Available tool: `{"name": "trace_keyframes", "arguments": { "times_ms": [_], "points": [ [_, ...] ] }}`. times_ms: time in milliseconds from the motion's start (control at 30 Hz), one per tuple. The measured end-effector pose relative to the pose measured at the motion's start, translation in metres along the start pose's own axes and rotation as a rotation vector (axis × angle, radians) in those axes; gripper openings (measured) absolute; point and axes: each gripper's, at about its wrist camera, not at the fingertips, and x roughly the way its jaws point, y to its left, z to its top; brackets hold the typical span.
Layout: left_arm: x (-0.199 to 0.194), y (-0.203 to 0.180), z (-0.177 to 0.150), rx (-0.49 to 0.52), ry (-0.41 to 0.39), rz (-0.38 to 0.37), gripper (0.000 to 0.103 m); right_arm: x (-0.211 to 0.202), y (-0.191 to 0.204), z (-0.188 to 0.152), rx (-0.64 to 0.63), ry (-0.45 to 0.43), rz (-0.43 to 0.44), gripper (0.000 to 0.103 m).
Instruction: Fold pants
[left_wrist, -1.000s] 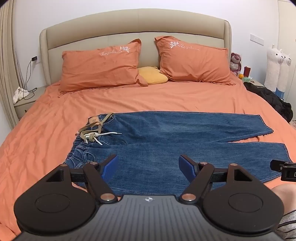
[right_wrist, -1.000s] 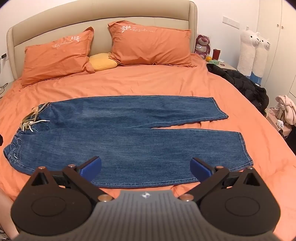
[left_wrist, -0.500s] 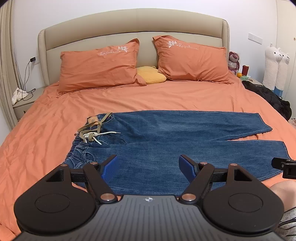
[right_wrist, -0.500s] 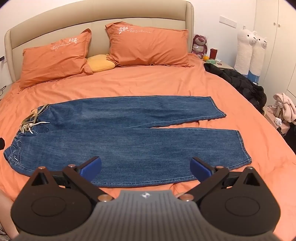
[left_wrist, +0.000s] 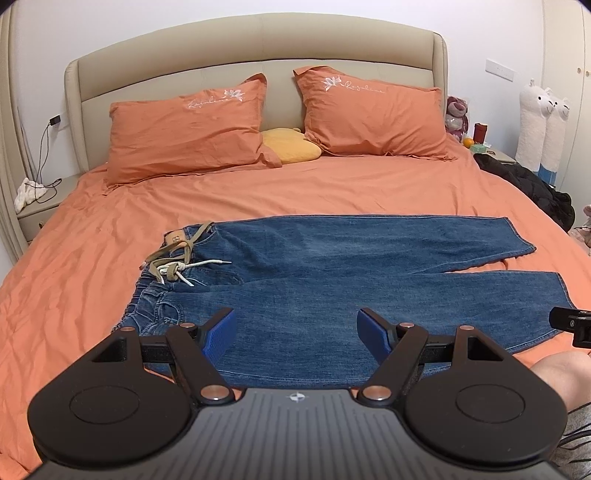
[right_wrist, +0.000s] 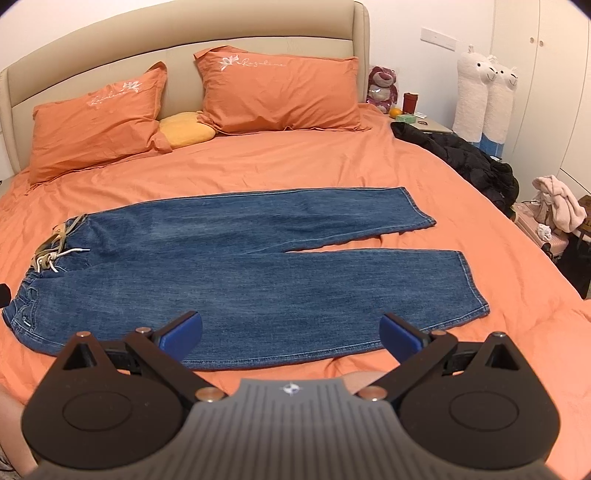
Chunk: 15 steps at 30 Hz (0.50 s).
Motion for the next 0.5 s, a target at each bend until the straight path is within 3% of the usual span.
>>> {"name": "trace_keyframes", "arguments": {
  "times_ms": [500],
  "points": [
    [0.0009, 0.0031, -0.0025, -0.008, 0.007, 0.005, 0.087, -0.0051, -0.0011, -0.0002, 0.007, -0.004, -0.005, 0.098]
  ]
}}
